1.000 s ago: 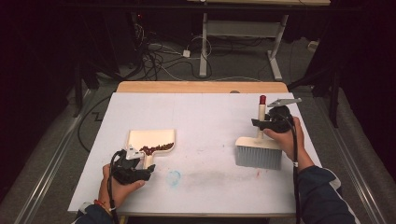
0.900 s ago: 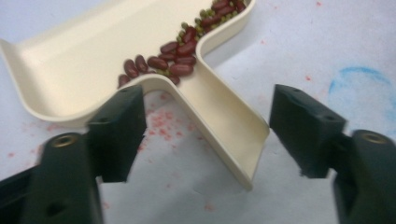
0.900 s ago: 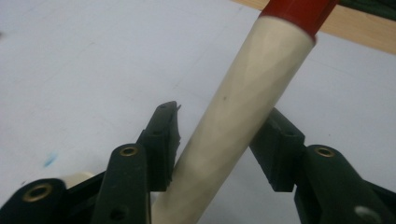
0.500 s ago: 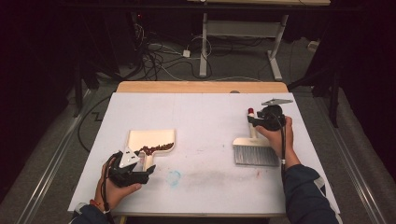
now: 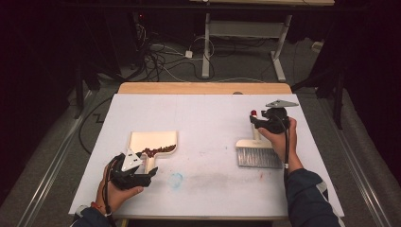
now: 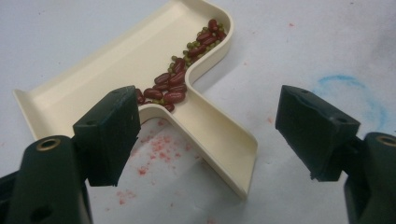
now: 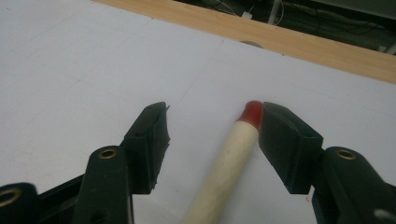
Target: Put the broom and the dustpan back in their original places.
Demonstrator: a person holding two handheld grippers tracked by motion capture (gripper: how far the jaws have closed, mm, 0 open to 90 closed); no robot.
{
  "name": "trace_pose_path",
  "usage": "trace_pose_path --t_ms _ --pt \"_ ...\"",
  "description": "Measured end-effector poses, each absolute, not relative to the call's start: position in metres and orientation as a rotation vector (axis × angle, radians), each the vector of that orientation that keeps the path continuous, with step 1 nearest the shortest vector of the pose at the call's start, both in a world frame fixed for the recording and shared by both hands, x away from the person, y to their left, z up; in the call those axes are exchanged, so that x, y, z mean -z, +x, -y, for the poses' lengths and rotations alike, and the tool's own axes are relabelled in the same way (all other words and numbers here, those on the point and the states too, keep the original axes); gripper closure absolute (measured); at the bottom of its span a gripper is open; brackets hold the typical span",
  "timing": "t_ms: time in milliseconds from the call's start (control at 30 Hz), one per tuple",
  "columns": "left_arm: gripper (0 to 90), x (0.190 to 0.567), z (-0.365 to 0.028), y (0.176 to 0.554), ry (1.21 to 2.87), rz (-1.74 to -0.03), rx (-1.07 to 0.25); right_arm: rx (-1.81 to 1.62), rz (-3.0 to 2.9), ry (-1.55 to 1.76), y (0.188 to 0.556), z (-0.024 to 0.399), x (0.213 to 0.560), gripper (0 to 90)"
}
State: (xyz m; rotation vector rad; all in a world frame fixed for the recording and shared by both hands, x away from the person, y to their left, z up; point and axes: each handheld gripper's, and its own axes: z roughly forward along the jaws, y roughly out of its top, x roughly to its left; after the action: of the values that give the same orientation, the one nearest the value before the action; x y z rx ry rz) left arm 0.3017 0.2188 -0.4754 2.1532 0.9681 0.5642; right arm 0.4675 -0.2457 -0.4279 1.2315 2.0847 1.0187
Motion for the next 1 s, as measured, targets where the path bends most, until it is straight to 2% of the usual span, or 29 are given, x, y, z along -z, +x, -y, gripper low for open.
trace_pose_path --t_ms 433,767,1000 --pt "21.1 0.477 -0.212 0.301 2.164 -0.945 -0.562 -1.097 -2.001 1.189 0.453 0.245 0.411 25.0" --pt "20.7 0.479 -0.208 0.301 2.202 -0.908 -0.550 -1.102 -1.949 1.151 0.443 0.237 0.402 18.0" --pt "18.6 0.479 -0.208 0.301 2.199 -0.910 -0.564 -1.149 -1.961 1.084 0.432 0.228 0.394 16.2"
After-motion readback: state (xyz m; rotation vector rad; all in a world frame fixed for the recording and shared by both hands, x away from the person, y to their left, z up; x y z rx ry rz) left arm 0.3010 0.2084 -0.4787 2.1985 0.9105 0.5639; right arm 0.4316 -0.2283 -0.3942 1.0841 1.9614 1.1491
